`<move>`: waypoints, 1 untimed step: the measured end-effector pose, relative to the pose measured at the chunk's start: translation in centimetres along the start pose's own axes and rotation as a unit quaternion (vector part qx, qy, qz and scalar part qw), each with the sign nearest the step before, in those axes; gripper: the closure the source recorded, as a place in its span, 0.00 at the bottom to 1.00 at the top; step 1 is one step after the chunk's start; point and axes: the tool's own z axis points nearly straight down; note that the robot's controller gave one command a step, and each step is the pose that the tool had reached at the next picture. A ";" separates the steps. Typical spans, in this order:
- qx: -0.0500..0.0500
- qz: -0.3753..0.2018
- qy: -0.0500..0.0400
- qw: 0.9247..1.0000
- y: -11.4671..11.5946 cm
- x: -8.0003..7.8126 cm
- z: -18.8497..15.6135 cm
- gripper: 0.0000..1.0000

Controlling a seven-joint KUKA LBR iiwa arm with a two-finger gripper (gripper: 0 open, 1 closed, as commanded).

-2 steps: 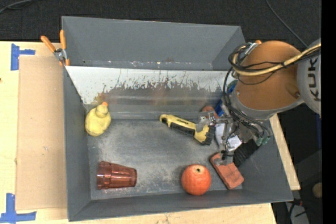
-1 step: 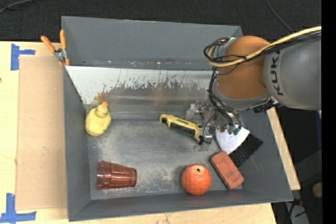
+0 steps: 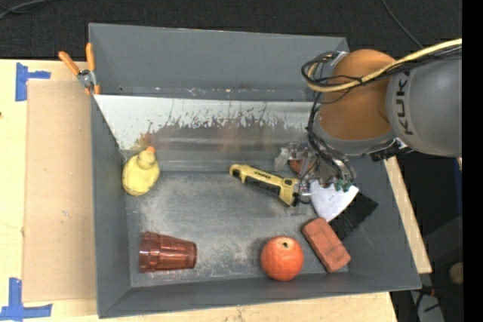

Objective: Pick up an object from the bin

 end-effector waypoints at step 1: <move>-0.002 0.095 0.003 0.995 -2.5 -1.5 5.7 1.00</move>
Offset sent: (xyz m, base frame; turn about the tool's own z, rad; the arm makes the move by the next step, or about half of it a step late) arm 0.0000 0.0000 0.0000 0.0000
